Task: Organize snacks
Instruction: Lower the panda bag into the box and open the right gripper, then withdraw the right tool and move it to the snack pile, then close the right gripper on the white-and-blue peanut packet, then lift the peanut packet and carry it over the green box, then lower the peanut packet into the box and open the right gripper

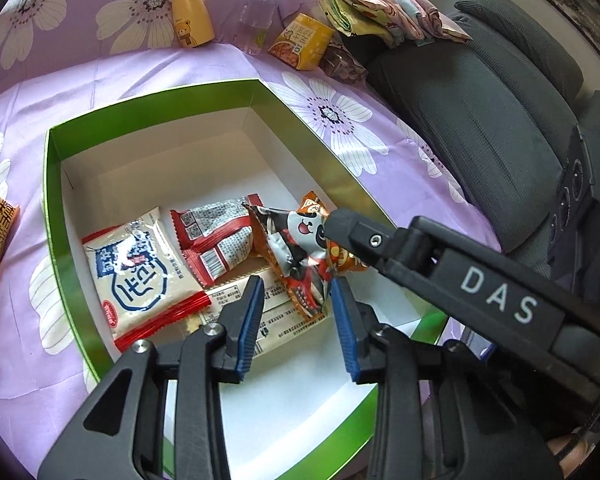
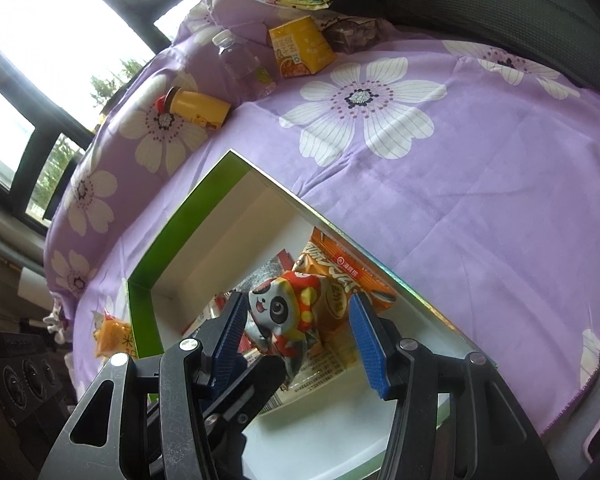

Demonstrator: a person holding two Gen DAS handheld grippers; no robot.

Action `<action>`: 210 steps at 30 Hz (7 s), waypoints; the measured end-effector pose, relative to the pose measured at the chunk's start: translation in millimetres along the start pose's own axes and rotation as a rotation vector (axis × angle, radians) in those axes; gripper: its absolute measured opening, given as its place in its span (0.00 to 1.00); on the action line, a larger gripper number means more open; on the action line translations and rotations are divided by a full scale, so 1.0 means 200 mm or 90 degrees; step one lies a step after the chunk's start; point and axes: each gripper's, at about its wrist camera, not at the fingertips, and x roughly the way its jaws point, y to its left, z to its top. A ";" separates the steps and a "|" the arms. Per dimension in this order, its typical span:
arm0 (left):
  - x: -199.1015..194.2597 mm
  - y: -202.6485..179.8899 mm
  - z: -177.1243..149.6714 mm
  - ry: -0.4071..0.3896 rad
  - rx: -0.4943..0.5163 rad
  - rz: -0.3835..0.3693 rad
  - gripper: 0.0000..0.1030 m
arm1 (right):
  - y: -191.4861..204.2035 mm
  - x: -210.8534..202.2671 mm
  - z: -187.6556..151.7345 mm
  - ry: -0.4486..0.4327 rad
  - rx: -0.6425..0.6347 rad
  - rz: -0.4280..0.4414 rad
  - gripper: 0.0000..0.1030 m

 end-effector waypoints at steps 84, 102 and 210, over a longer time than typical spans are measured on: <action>-1.06 1.57 -0.78 -0.179 -0.400 0.296 0.87 | 1.95 0.81 -0.73 0.110 -0.548 0.000 0.46; -0.90 1.37 -0.75 -0.123 -0.285 0.302 0.87 | 1.21 0.40 -1.01 0.292 -0.443 0.125 0.46; -0.04 0.30 0.14 -0.049 0.002 0.028 0.32 | 0.35 0.31 0.03 0.060 -0.080 0.139 0.44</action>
